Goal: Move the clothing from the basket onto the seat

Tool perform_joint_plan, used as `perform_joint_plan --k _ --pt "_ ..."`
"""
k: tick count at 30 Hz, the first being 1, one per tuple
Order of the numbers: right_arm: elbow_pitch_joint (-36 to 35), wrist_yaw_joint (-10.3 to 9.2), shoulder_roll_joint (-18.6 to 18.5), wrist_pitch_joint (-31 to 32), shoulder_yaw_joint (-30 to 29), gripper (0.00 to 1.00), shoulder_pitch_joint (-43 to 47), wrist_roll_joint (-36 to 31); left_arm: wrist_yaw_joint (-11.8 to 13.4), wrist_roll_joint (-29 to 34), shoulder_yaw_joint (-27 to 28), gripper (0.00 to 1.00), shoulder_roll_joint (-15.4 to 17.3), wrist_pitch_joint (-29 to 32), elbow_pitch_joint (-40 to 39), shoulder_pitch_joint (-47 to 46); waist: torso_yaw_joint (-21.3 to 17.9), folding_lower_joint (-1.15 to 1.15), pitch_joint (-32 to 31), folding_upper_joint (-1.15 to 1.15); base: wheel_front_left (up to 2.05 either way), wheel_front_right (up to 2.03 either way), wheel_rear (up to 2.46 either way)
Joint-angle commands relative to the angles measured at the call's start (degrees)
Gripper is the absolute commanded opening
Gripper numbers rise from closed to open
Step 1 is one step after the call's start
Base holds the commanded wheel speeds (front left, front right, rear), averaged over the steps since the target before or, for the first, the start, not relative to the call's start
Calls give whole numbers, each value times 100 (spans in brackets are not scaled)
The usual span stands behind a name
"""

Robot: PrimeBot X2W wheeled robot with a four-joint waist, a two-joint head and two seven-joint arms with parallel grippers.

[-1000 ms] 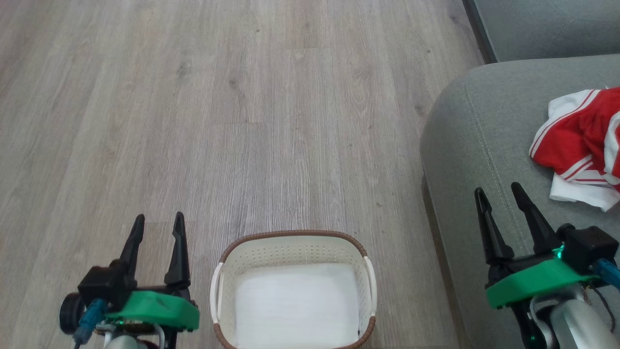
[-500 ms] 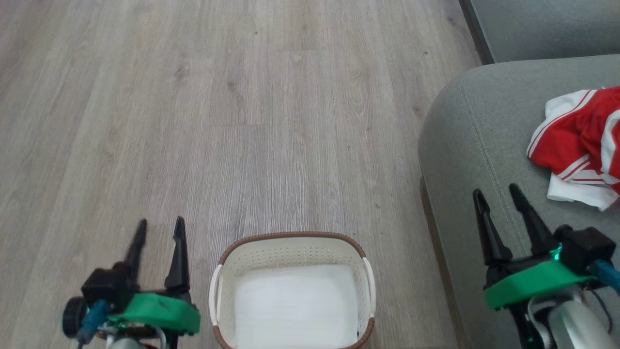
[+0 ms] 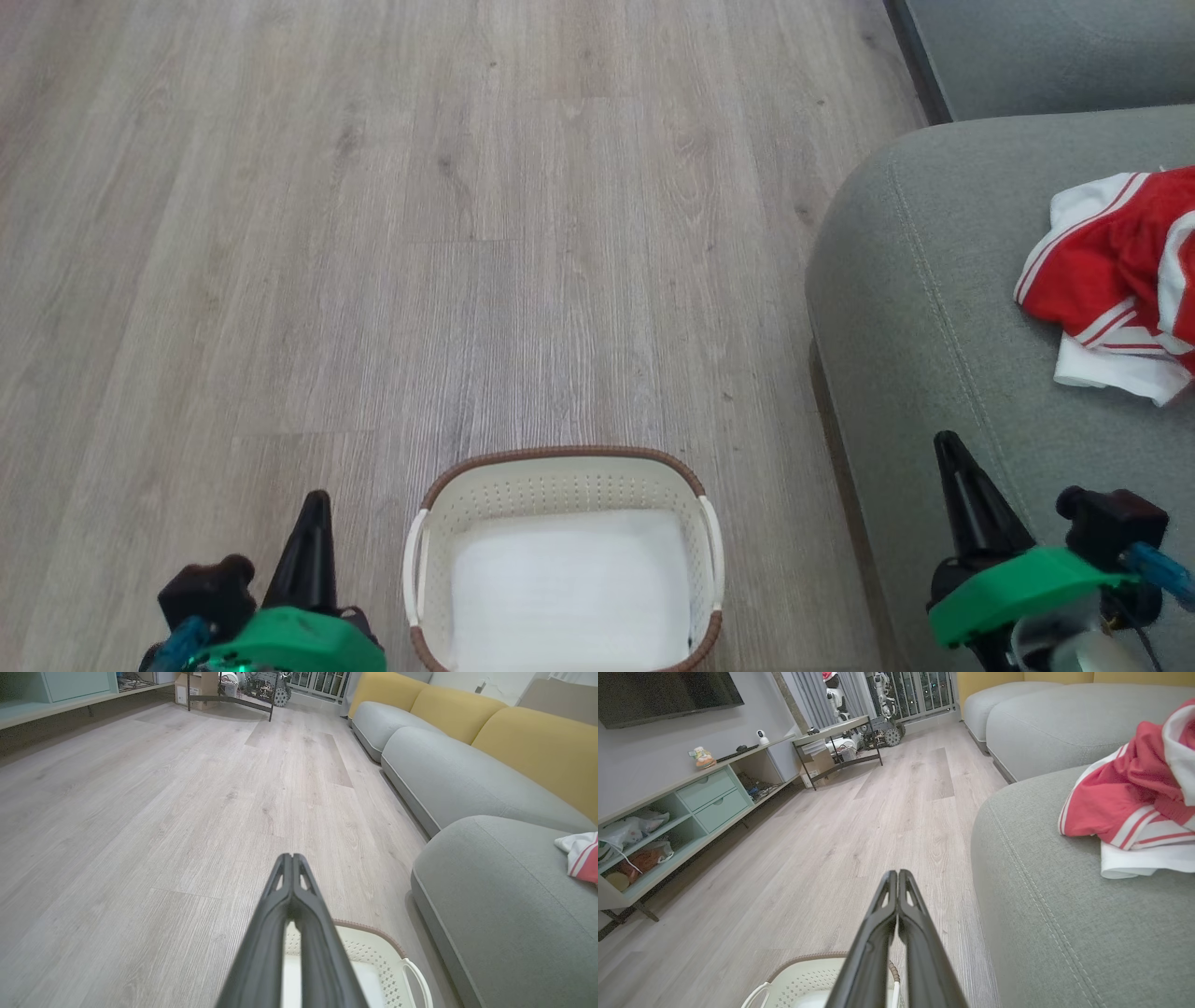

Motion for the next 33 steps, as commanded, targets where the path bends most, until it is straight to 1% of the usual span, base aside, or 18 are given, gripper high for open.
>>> perform_joint_plan --k 1,33 --pt "-173 0 -9 32 -73 0 -265 130 -52 -124 92 0 11 19 -188 -278 1 0 1 0 0 0 0" --pt "-106 -1 193 539 -378 0 -410 1959 -217 -2194 380 0 10 541 -154 -506 1 0 24 0 0 0 0"
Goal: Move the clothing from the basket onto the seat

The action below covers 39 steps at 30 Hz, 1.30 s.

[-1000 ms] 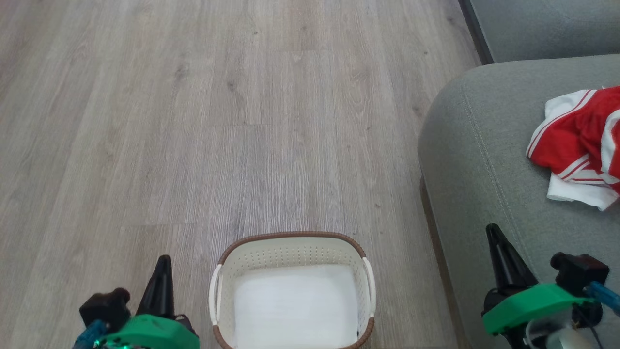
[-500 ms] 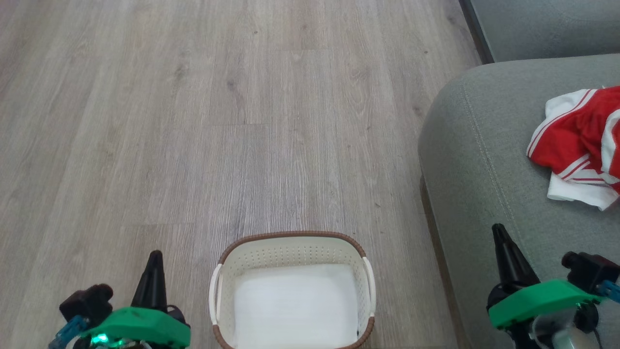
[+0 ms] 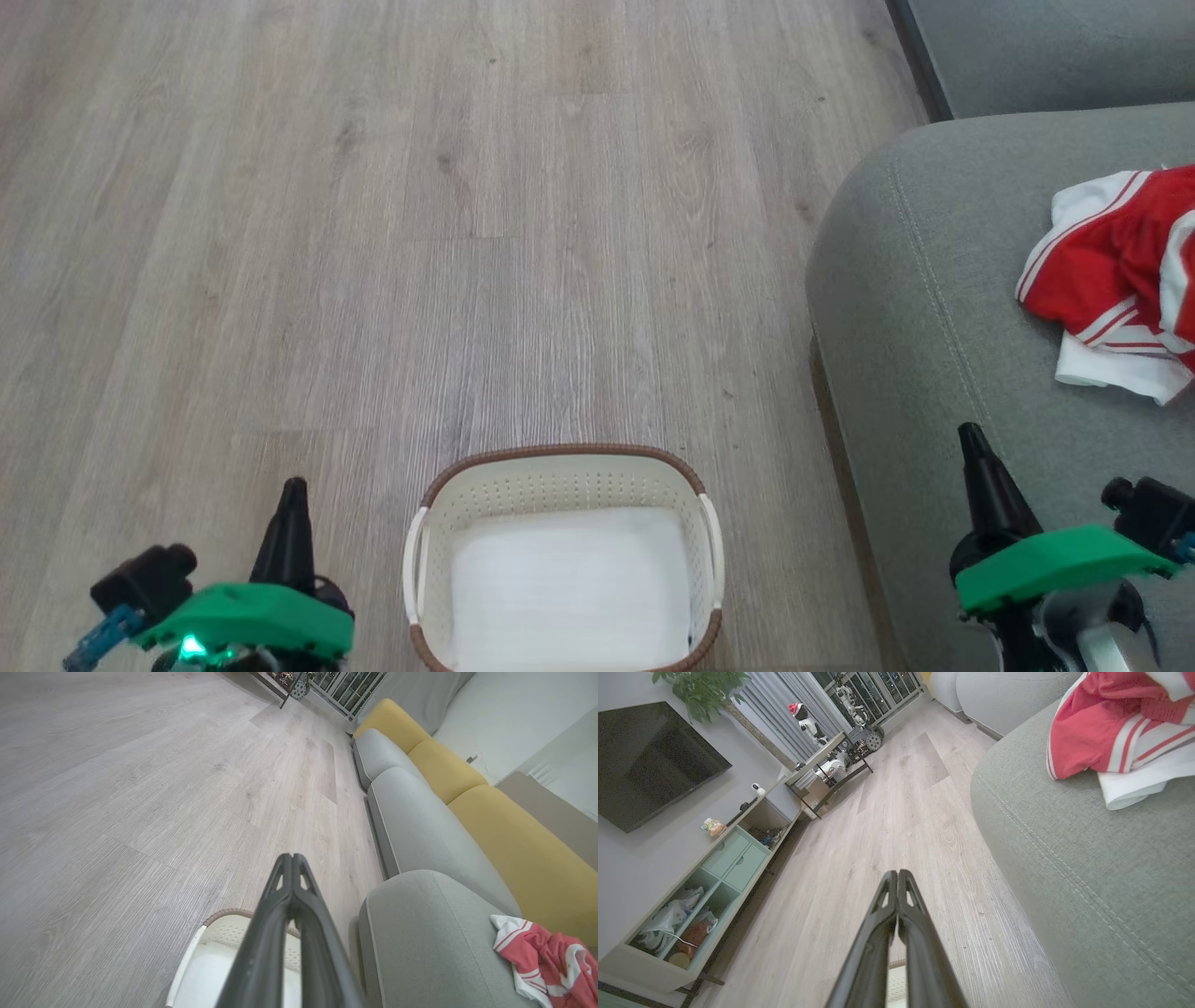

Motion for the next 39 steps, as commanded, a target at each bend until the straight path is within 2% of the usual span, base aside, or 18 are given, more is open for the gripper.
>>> perform_joint_plan --k 1,39 --pt "-162 0 -1 30 -43 0 -290 191 -71 -195 162 0 13 33 -164 -331 0 0 1 0 0 0 0" --pt "-82 0 262 658 -439 0 -463 2332 -267 -2649 510 0 12 659 -117 -607 1 0 28 0 0 0 0"
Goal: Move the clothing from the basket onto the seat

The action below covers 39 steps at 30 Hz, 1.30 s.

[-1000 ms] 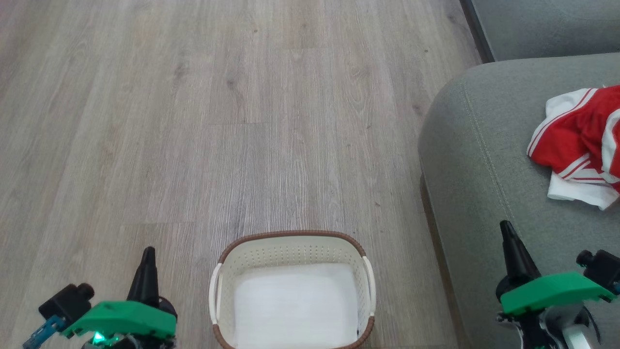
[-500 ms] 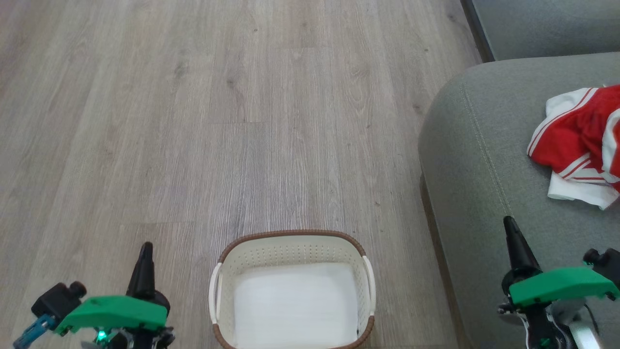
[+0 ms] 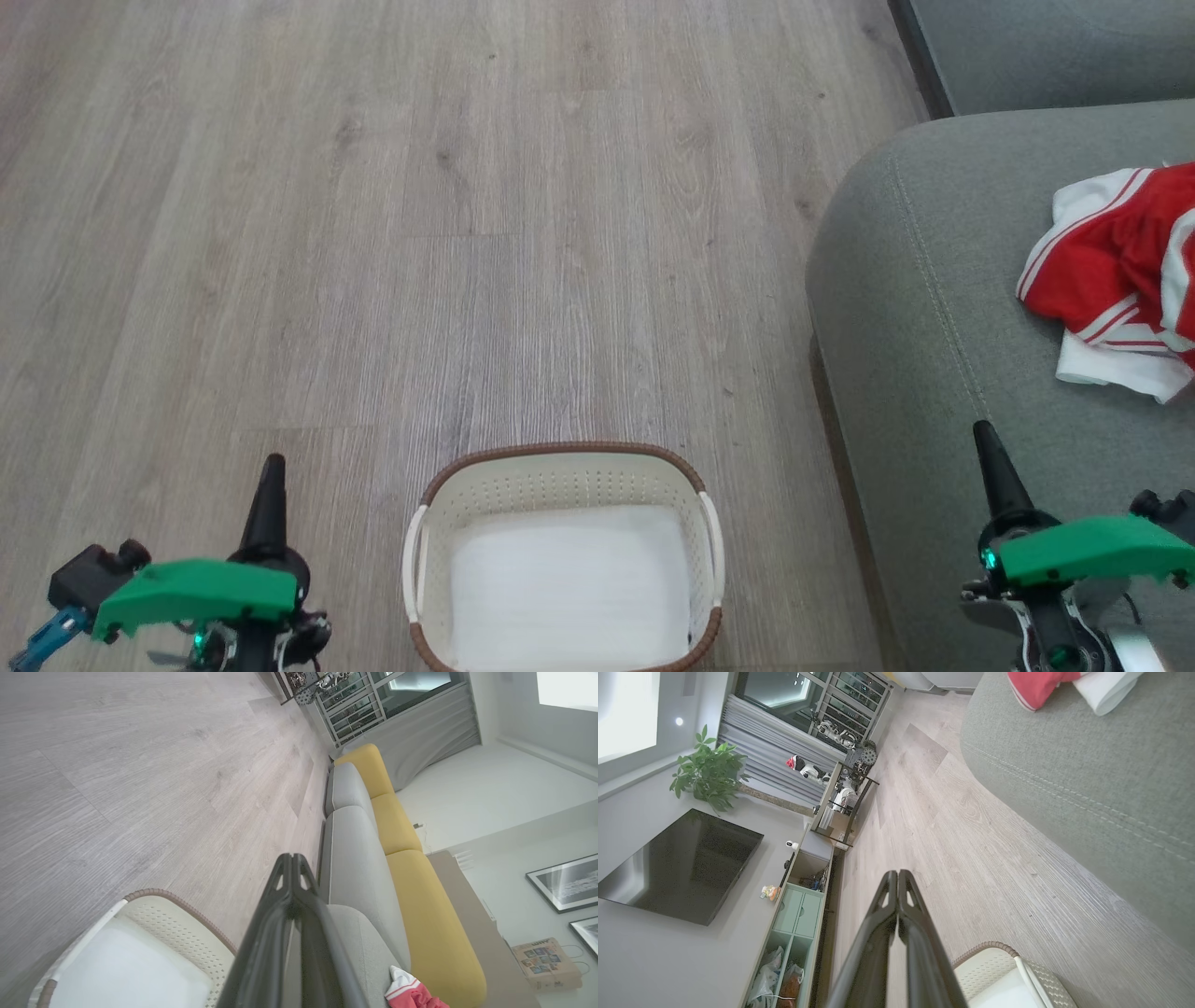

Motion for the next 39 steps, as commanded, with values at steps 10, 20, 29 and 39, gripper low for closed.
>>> perform_joint_plan --k 10,20,29,39 --pt "-152 0 60 227 -84 0 -394 705 -118 -797 278 0 18 215 -147 -378 0 0 8 0 0 0 0" --pt "-133 -1 125 379 -182 0 -435 1210 -165 -1380 360 0 18 363 -136 -443 1 0 14 0 0 0 0" --pt "-112 -1 198 548 -291 0 -481 1769 -216 -2025 451 0 17 527 -123 -516 1 0 21 0 0 0 0" --pt "-90 -1 270 718 -401 0 -527 2329 -268 -2672 543 0 17 692 -111 -588 1 0 28 0 0 0 0"
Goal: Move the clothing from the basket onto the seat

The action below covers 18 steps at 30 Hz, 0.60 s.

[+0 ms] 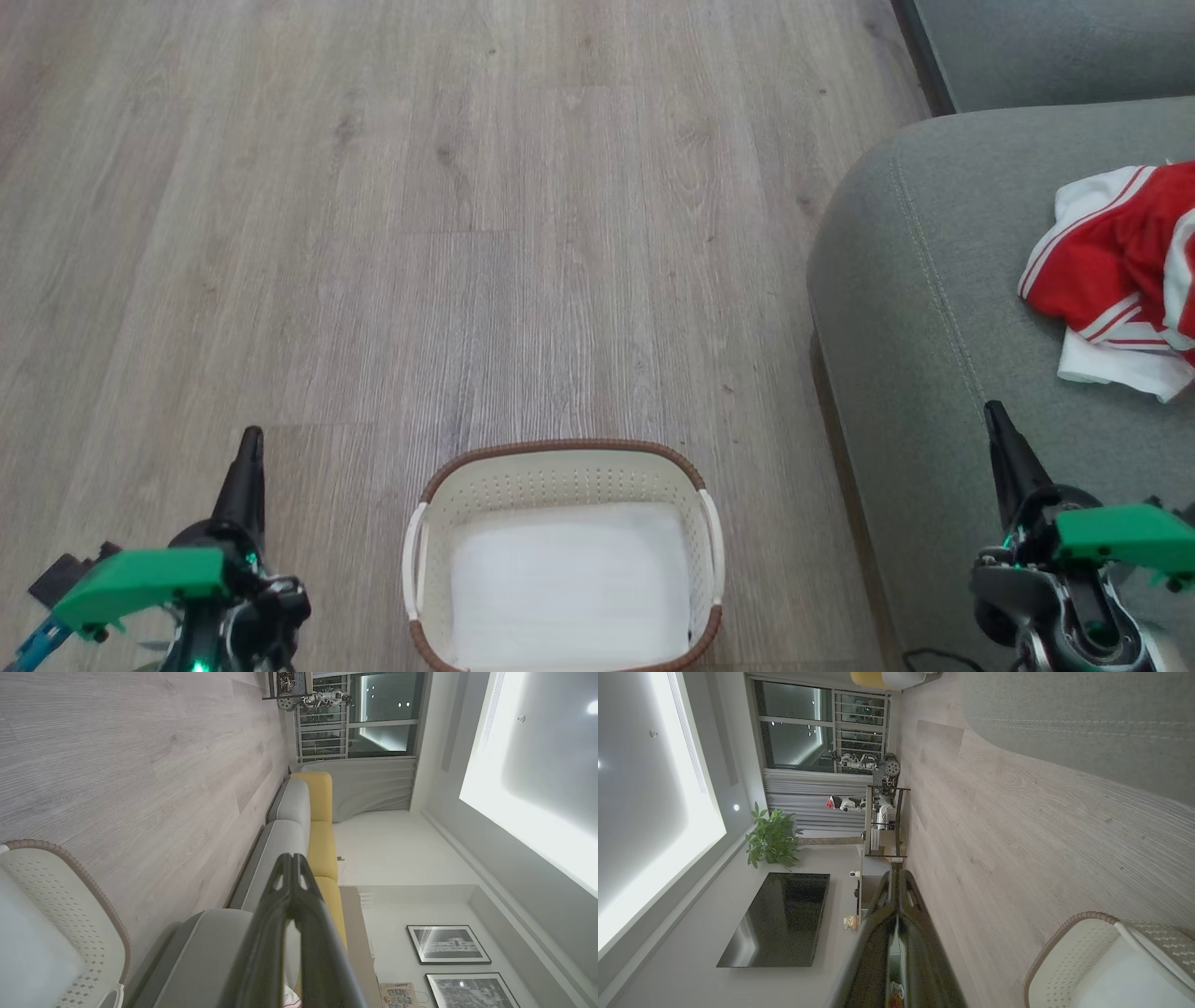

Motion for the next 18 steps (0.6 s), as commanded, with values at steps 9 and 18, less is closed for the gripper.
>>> perform_joint_plan --k 9,18 --pt "-176 -1 44 108 39 0 -301 298 -86 -335 229 0 32 101 -150 -373 0 0 3 0 0 0 0" --pt "-175 -1 48 112 34 0 -302 293 -86 -336 229 0 32 101 -150 -373 0 0 3 0 0 0 0"
